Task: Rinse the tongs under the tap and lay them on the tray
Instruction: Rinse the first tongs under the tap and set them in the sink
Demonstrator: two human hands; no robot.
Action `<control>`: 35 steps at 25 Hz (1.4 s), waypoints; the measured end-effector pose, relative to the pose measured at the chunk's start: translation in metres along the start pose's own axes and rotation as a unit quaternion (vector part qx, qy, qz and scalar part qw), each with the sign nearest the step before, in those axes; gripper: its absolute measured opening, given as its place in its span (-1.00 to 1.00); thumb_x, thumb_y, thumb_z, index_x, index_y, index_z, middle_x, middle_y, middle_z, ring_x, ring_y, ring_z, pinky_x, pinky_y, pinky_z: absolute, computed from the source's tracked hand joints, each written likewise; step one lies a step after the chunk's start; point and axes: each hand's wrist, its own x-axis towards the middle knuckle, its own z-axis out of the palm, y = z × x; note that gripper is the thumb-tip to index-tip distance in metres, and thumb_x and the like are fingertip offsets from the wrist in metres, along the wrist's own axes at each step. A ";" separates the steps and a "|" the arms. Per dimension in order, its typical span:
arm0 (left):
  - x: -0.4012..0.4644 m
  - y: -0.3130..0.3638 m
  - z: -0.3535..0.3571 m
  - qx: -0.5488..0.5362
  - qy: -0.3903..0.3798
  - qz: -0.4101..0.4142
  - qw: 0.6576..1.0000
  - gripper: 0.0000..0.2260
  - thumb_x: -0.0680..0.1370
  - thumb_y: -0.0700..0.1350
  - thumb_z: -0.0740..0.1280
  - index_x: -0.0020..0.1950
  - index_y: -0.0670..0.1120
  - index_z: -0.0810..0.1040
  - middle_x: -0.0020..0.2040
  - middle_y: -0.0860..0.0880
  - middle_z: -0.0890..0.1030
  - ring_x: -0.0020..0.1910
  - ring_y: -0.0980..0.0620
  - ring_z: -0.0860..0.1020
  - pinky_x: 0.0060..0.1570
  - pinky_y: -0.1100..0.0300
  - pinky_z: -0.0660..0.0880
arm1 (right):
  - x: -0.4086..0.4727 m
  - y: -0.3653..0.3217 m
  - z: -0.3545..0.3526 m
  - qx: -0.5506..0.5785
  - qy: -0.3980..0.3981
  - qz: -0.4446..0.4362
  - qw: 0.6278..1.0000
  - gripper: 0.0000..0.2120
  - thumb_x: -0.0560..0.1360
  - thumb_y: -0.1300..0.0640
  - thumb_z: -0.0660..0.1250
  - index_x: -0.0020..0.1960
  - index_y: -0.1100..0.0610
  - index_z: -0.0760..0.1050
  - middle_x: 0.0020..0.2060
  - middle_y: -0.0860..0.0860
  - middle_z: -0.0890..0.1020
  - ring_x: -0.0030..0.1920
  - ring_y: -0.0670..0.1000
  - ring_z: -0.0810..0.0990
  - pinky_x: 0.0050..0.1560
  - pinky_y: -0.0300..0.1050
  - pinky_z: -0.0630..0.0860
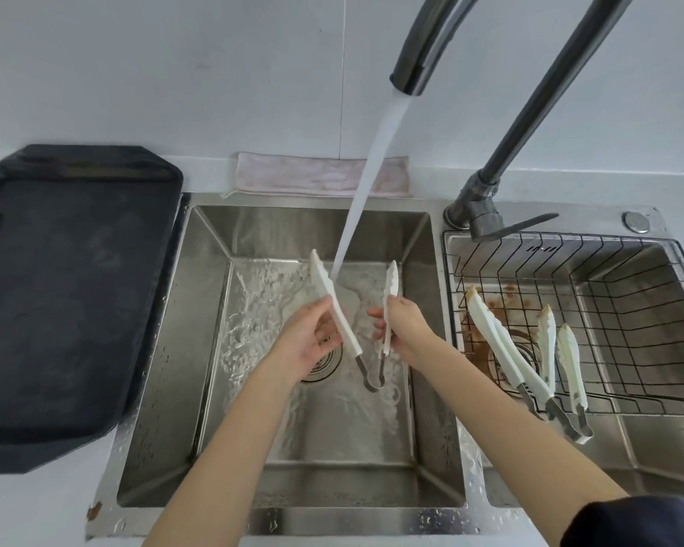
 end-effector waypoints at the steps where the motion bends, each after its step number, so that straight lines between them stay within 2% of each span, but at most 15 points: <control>1: -0.001 0.005 0.004 0.001 -0.004 0.008 1.000 -0.92 0.57 -0.11 0.23 -0.04 -0.08 0.49 -0.16 -0.03 0.56 -0.18 0.07 0.53 -0.18 0.20 0.50 | 0.002 0.003 0.001 0.026 0.002 0.019 0.999 -0.64 0.64 0.17 -0.05 0.40 0.27 0.21 -0.29 0.09 0.44 -0.48 -0.07 0.29 -0.61 -0.30 0.31; 3: -0.001 0.015 0.011 0.014 -0.009 0.020 1.000 -0.93 0.57 -0.13 0.23 -0.09 -0.06 0.47 -0.17 -0.03 0.55 -0.18 0.07 0.53 -0.22 0.22 0.51 | 0.003 0.008 0.002 0.088 -0.007 0.059 0.994 -0.68 0.64 0.19 -0.07 0.30 0.28 0.28 -0.40 0.10 0.45 -0.65 -0.10 0.29 -0.69 -0.39 0.21; 5: 0.000 0.022 0.019 0.031 -0.011 0.028 0.999 -0.90 0.57 -0.15 0.23 -0.15 -0.06 0.43 -0.19 -0.02 0.52 -0.20 0.08 0.51 -0.21 0.23 0.49 | 0.002 0.010 0.003 0.134 -0.023 0.101 0.986 -0.73 0.63 0.20 -0.07 -0.04 0.28 0.36 -0.62 0.05 0.43 -0.75 -0.12 0.25 -0.68 -0.40 0.17; 6: 0.001 0.024 0.023 0.040 -0.012 0.032 0.999 -0.88 0.58 -0.16 0.22 -0.17 -0.06 0.41 -0.21 -0.01 0.51 -0.22 0.08 0.50 -0.20 0.23 0.49 | 0.001 0.010 0.003 0.131 -0.025 0.109 0.985 -0.72 0.62 0.20 -0.06 -0.16 0.22 0.33 -0.67 0.03 0.40 -0.73 -0.10 0.27 -0.63 -0.37 0.19; 8: 0.002 0.027 0.028 0.062 -0.012 0.042 0.997 -0.86 0.58 -0.14 0.22 -0.18 -0.05 0.38 -0.24 0.00 0.47 -0.25 0.09 0.47 -0.20 0.23 0.48 | 0.002 0.011 0.003 0.091 -0.015 0.105 0.990 -0.71 0.61 0.20 -0.04 -0.23 0.18 0.34 -0.54 0.06 0.41 -0.55 -0.02 0.32 -0.49 -0.24 0.26; 10: 0.004 0.029 0.031 0.067 -0.010 0.052 0.996 -0.86 0.58 -0.11 0.21 -0.18 -0.04 0.39 -0.26 0.00 0.46 -0.27 0.08 0.46 -0.22 0.23 0.48 | 0.005 0.012 0.002 0.050 -0.001 0.105 0.993 -0.71 0.60 0.18 -0.02 -0.20 0.19 0.38 -0.43 0.07 0.40 -0.44 0.01 0.31 -0.40 -0.16 0.26; 14: 0.001 0.033 0.036 0.016 -0.038 0.053 0.998 -0.86 0.58 -0.06 0.21 -0.12 -0.06 0.49 -0.24 -0.01 0.47 -0.25 0.08 0.48 -0.18 0.22 0.48 | 0.002 0.014 0.000 0.023 -0.014 0.095 0.995 -0.73 0.59 0.11 0.02 -0.07 0.18 0.45 -0.38 0.06 0.45 -0.42 0.00 0.38 -0.43 -0.21 0.35; 17: -0.001 0.034 0.038 0.013 -0.080 0.063 0.995 -0.81 0.58 -0.01 0.19 -0.09 -0.08 0.51 -0.23 -0.02 0.47 -0.24 0.07 0.46 -0.17 0.21 0.45 | -0.005 0.009 0.000 0.072 -0.042 0.074 0.994 -0.65 0.62 0.10 -0.01 -0.18 0.19 0.45 -0.37 0.07 0.45 -0.40 0.01 0.39 -0.38 -0.16 0.37; 20: -0.004 0.038 0.039 -0.007 -0.151 0.112 0.982 -0.88 0.58 -0.17 0.19 -0.05 -0.03 0.51 -0.19 -0.02 0.47 -0.22 0.06 0.46 -0.16 0.19 0.42 | -0.014 0.000 0.005 0.097 -0.062 0.068 0.991 -0.67 0.63 0.12 -0.03 -0.17 0.18 0.43 -0.35 0.06 0.45 -0.39 -0.02 0.40 -0.43 -0.20 0.41; 21: -0.004 0.042 0.039 -0.009 -0.168 0.130 0.977 -0.82 0.57 -0.25 0.18 -0.01 -0.01 0.51 -0.17 -0.02 0.49 -0.22 0.06 0.48 -0.15 0.19 0.43 | -0.015 -0.003 0.006 0.117 -0.061 0.064 0.989 -0.68 0.63 0.13 -0.03 -0.15 0.19 0.43 -0.32 0.06 0.47 -0.37 -0.01 0.43 -0.40 -0.19 0.44; 24: -0.001 0.055 0.030 -0.014 -0.191 0.157 0.969 -0.63 0.53 -0.35 0.16 0.24 -0.01 0.46 -0.14 0.00 0.56 -0.22 0.07 0.52 -0.17 0.20 0.48 | -0.017 -0.009 0.005 0.221 -0.063 0.040 0.972 -0.69 0.64 0.14 -0.01 0.01 0.31 0.43 -0.03 0.15 0.58 -0.07 0.07 0.58 0.08 -0.04 0.52; 25: 0.000 0.057 0.026 -0.015 -0.191 0.158 0.969 -0.63 0.54 -0.33 0.17 0.31 -0.04 0.42 -0.13 -0.01 0.55 -0.21 0.07 0.52 -0.18 0.21 0.48 | -0.017 -0.011 0.003 0.242 -0.067 0.029 0.968 -0.71 0.64 0.14 0.01 0.10 0.31 0.41 0.01 0.16 0.56 -0.04 0.06 0.57 0.17 -0.02 0.48; 27: 0.002 0.059 0.017 -0.047 -0.144 0.145 0.978 -0.72 0.57 -0.24 0.18 0.26 -0.05 0.44 -0.11 0.01 0.54 -0.18 0.09 0.50 -0.14 0.21 0.44 | -0.021 -0.016 0.001 0.250 -0.078 -0.009 0.965 -0.74 0.63 0.17 0.07 0.27 0.21 0.35 -0.07 0.12 0.54 -0.10 0.02 0.54 0.15 -0.01 0.46; 30: 0.005 0.061 -0.003 -0.116 -0.054 0.117 0.985 -0.80 0.58 -0.12 0.19 0.19 -0.02 0.47 -0.02 0.07 0.58 -0.06 0.11 0.53 -0.03 0.20 0.43 | -0.032 -0.025 0.005 0.174 -0.094 -0.086 0.976 -0.77 0.58 0.23 0.18 0.23 0.13 0.35 -0.16 0.06 0.53 -0.15 -0.01 0.55 0.11 -0.02 0.52; 35: 0.008 0.054 -0.026 -0.149 -0.020 0.085 0.985 -0.82 0.60 -0.09 0.14 0.02 -0.13 0.50 -0.02 -0.01 0.56 0.02 0.06 0.53 -0.01 0.12 0.49 | -0.047 -0.037 0.031 0.056 -0.121 -0.193 0.972 -0.77 0.53 0.26 0.27 0.17 0.15 0.35 -0.18 0.00 0.56 -0.18 -0.05 0.57 0.04 -0.14 0.55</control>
